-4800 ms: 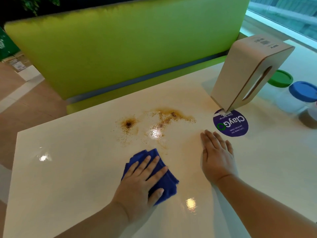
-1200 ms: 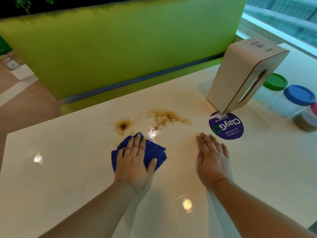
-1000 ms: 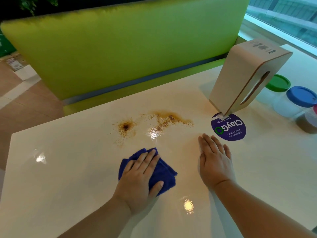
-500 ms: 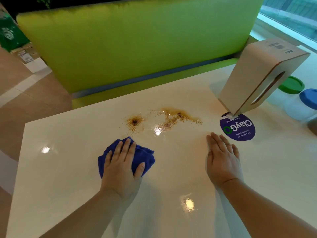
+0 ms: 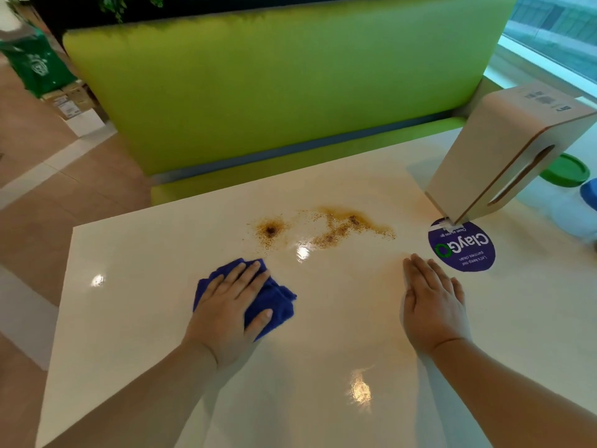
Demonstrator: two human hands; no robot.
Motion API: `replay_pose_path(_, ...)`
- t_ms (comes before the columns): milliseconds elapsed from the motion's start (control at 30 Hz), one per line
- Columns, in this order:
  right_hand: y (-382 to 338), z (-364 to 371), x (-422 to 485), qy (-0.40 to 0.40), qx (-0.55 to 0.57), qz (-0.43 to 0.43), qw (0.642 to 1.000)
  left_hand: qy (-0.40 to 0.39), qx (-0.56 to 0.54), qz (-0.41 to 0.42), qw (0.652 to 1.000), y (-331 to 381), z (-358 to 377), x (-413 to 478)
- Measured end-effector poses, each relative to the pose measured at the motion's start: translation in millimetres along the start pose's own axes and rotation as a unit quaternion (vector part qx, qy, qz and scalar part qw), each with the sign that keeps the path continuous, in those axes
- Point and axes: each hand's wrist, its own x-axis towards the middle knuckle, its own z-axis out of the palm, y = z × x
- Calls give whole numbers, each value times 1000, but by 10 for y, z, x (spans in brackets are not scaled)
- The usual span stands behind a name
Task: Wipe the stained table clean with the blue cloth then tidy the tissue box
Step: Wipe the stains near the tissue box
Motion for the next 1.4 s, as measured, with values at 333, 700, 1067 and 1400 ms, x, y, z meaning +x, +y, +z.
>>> replay_pose_path(333,-611,94,155,6,57,-42,997,-4,-7,-34,999,-97,-40,29)
replay_pose_path(700,-689,138,119,28,29,-46,998,-7,13,-45,999,-180,-36,291)
replay_pose_path(1067,-686,137,119,31,27,-51,998,-11,22,15,1000,-283,-72,347)
replay_pose_path(1400,-688,136,115,38,26,-51,998,-12,6,7,1000,-94,-34,358)
